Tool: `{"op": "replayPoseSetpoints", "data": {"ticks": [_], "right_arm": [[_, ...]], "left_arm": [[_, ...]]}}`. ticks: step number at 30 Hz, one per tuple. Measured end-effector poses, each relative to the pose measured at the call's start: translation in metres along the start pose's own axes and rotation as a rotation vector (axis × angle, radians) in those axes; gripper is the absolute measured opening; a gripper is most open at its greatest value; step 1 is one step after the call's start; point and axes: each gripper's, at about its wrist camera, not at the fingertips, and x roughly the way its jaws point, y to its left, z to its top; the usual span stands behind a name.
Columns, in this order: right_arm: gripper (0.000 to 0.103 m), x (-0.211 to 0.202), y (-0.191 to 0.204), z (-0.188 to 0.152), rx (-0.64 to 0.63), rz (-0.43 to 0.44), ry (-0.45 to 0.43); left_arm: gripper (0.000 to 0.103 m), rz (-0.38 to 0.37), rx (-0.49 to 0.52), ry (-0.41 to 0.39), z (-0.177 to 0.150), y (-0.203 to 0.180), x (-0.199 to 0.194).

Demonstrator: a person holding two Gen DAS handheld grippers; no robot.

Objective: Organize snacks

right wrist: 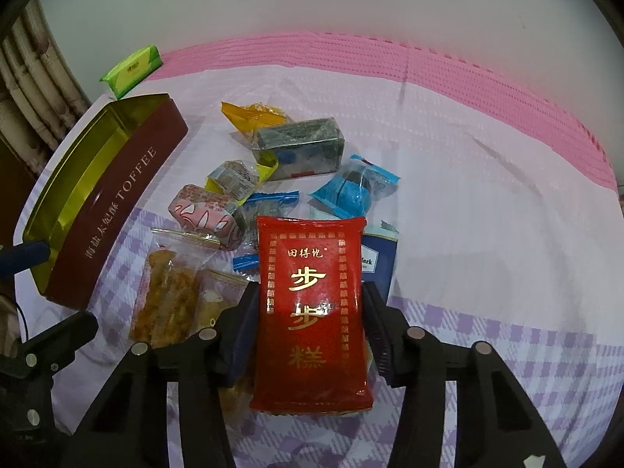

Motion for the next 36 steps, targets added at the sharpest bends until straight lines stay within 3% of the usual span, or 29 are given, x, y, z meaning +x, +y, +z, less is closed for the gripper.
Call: {"op": "replayPoseSetpoints", "data": {"ticks": [10, 17, 24, 36], "right_arm": [[0.042, -0.006, -0.012, -0.004, 0.055, 0.006, -0.019], [0.042, -0.018, -0.043, -0.013, 0.142, -0.03, -0.029], [0.042, -0.022, -0.077, -0.026, 0.232, -0.05, -0.018], [0.042, -0.024, -0.092, -0.036, 0.279, -0.065, -0.004]], "left_arm": [[0.082, -0.044, 0.029, 0.019, 0.004, -0.015, 0.005], [0.082, -0.066, 0.032, 0.056, 0.011, -0.024, 0.018], [0.064, -0.081, 0.028, 0.106, 0.015, -0.028, 0.033], [0.063, -0.087, 0.029, 0.139, 0.028, -0.035, 0.059]]}}
